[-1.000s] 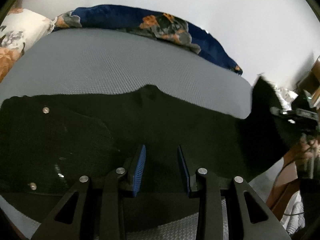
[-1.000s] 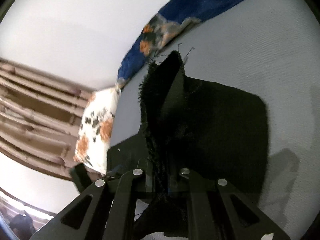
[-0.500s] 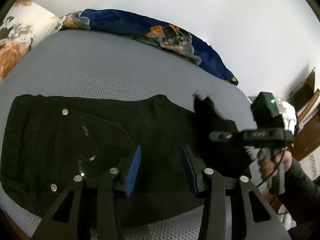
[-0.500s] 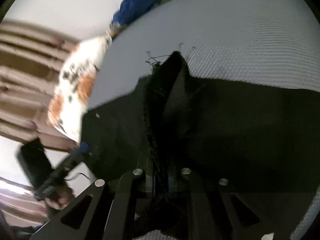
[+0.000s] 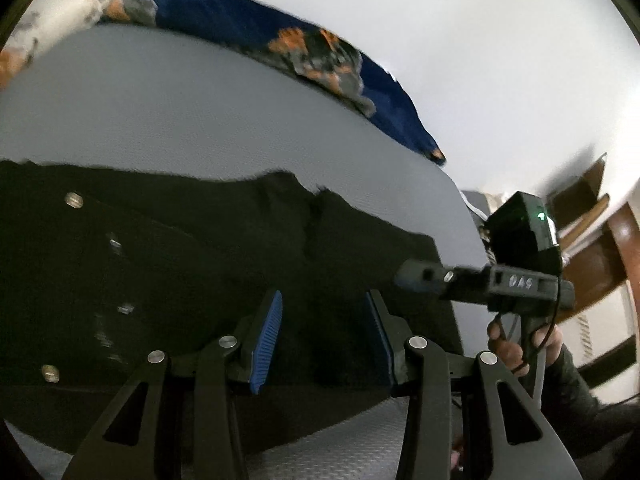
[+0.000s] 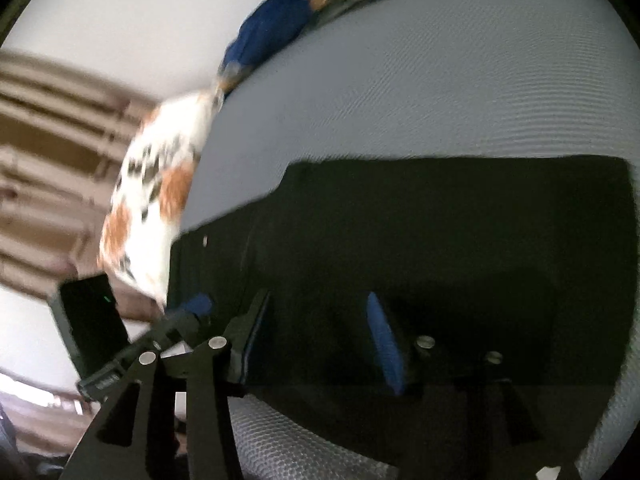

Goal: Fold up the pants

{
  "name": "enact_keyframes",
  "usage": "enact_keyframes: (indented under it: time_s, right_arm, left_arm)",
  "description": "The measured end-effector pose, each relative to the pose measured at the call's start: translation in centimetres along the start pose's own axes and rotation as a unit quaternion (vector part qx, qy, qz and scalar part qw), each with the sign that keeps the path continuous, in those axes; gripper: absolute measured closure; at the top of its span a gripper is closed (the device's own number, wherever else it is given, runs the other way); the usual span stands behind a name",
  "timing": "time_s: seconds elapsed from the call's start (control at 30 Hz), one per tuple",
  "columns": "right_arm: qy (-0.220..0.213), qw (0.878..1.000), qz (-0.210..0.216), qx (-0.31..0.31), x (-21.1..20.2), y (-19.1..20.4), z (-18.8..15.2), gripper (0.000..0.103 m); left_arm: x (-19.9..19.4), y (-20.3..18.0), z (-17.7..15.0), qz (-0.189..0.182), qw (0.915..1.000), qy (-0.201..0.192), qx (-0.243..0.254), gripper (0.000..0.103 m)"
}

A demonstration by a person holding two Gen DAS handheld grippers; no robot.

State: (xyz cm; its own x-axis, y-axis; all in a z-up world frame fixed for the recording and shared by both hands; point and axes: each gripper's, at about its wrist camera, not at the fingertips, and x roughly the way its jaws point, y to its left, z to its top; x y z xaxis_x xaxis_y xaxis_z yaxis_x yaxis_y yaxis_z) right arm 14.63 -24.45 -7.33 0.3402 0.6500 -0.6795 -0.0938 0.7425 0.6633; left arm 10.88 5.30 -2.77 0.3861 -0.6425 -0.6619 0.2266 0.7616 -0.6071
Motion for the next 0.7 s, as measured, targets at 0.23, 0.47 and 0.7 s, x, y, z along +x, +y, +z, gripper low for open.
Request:
enact_keyframes:
  time_s: [0.23,0.47,0.7]
  right_arm:
    - [-0.069,0.995,-0.005,0.066,-5.0,-3.9,-1.7,0.052]
    - [-0.107,0.988,-0.008,0.114,-7.1,-6.6,-3.1,0.050]
    - [-0.118,0.986,-0.035,0.110,-7.9,-7.7,-4.1,0.050]
  left_arm:
    - [4.4,0.2,-0.6,-0.027,0.9941,0.096,-0.042,0.059]
    - [7.1,1.1,-1.2,-0.036,0.9850,0.146,-0.084,0.059]
    - [8.6,0.9,-1.4,-0.056,0.9794,0.157,-0.114,0.059]
